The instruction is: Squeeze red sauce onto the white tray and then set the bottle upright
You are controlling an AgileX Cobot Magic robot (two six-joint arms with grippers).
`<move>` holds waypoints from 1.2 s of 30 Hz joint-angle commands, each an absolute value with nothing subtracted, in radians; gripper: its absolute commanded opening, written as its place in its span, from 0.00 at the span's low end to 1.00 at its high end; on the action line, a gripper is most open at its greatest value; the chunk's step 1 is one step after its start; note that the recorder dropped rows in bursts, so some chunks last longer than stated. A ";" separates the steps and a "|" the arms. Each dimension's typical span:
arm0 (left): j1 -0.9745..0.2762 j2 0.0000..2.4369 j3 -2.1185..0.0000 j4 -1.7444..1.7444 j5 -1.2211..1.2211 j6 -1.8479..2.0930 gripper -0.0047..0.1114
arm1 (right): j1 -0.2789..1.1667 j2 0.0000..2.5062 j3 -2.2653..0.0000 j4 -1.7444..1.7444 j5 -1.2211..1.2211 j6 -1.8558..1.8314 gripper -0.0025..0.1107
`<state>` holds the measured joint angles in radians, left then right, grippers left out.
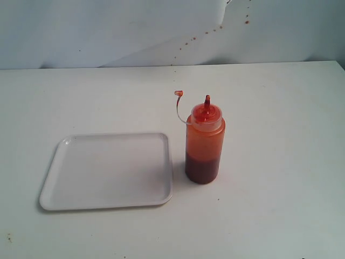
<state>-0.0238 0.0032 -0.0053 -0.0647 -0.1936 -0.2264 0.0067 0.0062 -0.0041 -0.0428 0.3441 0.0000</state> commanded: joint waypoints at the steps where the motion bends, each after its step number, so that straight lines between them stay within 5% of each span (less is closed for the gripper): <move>1: -0.022 0.000 0.000 -0.072 -0.381 -0.237 0.04 | 0.000 0.000 0.000 -0.045 0.341 0.000 0.02; 16: -0.022 0.162 0.000 -0.072 -0.784 -0.227 0.04 | 0.000 0.000 0.000 -0.045 0.341 0.000 0.02; 30: -0.022 1.160 -0.157 0.516 -1.215 -0.257 0.04 | 0.000 0.000 0.000 -0.045 0.341 0.000 0.02; 36: -0.022 1.520 -0.201 0.613 -1.221 -0.108 0.04 | 0.000 0.000 0.000 -0.045 0.341 0.000 0.02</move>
